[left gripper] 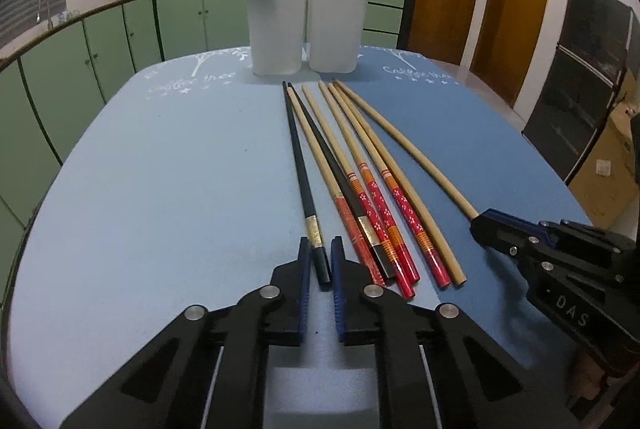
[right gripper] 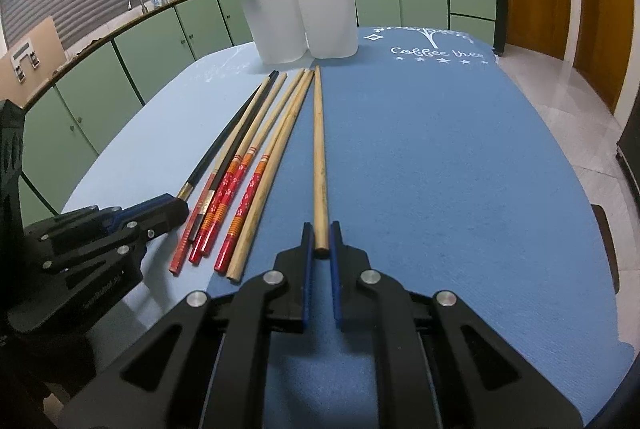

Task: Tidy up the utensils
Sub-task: 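Lift both chopsticks and carry them over the white utensil holder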

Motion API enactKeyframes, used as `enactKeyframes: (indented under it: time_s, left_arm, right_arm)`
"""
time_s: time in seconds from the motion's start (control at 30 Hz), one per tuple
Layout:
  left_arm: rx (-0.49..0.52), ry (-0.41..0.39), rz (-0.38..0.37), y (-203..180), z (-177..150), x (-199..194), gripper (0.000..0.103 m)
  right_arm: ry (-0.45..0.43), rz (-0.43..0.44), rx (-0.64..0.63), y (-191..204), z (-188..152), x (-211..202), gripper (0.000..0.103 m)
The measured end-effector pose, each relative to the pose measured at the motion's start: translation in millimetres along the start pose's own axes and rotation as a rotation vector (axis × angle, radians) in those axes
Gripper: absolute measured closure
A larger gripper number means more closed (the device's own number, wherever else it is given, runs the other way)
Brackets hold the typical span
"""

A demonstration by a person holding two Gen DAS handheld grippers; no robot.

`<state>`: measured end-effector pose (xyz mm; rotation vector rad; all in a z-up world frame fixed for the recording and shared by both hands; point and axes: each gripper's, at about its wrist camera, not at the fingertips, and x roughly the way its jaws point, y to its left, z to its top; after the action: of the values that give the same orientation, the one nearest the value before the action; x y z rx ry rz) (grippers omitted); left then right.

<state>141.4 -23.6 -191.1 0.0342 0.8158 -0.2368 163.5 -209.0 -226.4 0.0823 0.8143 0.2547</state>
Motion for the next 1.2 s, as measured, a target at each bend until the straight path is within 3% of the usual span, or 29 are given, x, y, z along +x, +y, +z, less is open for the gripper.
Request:
enactKeyframes:
  time_s: [0.27,0.53,0.83,1.2]
  left_arm:
    - [-0.028,-0.025,0.023,7.4,8.3,-18.7,0.096]
    - [-0.008,-0.145,0.056,9.5,35.0,-65.8,0.096]
    - [-0.008,-0.31,0.013,13.4,92.9,-110.3,0.096]
    - [-0.001,-0.349,-0.041,21.3,140.6,-111.3,0.096]
  right_arm:
    - [-0.028,0.004,-0.005,0.9,10.5,-18.9,0.096]
    - [-0.128,-0.005,-0.047,7.8,41.7,-58.3,0.096]
    - [-0.237,0.026,-0.074,6.0,98.2,-101.4,0.096]
    - [-0.216,0.079,-0.124,10.2,177.2,-109.1,0.097]
